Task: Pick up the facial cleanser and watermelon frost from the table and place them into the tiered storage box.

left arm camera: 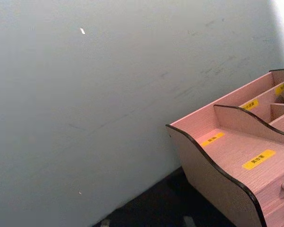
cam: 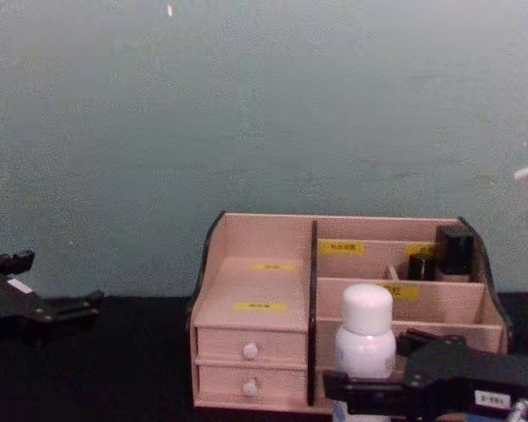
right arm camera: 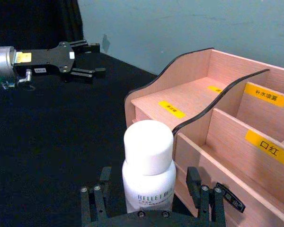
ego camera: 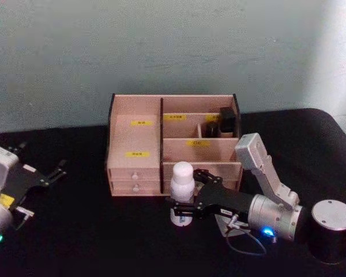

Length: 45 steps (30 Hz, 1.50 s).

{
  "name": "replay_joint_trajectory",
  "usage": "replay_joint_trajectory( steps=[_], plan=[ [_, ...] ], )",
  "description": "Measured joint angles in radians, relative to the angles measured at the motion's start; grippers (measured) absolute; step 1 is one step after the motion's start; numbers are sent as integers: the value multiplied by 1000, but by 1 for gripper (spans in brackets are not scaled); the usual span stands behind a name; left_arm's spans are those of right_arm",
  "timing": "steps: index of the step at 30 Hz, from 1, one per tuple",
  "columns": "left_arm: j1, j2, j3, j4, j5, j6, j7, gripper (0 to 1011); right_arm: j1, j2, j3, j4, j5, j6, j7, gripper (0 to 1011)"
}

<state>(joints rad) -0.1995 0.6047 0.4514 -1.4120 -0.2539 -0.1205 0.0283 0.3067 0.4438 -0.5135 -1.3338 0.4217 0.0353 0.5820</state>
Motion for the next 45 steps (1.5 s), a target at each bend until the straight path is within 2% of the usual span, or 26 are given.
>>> replay_joint_trajectory(
  steps=[5, 14, 15, 18, 36, 45],
  plan=[
    [0, 0, 0, 0, 0, 0, 0, 1001, 0, 0, 0, 0, 0, -1, 0, 959],
    [0, 0, 0, 0, 0, 0, 0, 1001, -1, 1, 1, -1, 1, -2, 0, 734],
    [0, 0, 0, 0, 0, 0, 0, 1001, -1, 1, 1, -1, 1, -2, 0, 676],
    [0, 0, 0, 0, 0, 0, 0, 1001, -1, 1, 1, -1, 1, -2, 0, 595],
    [0, 0, 0, 0, 0, 0, 0, 1001, -1, 1, 1, -1, 0, -5, 1, 595],
    [0, 0, 0, 0, 0, 0, 0, 1001, -16, 28, 18, -48, 16, -36, 24, 595]
  ],
)
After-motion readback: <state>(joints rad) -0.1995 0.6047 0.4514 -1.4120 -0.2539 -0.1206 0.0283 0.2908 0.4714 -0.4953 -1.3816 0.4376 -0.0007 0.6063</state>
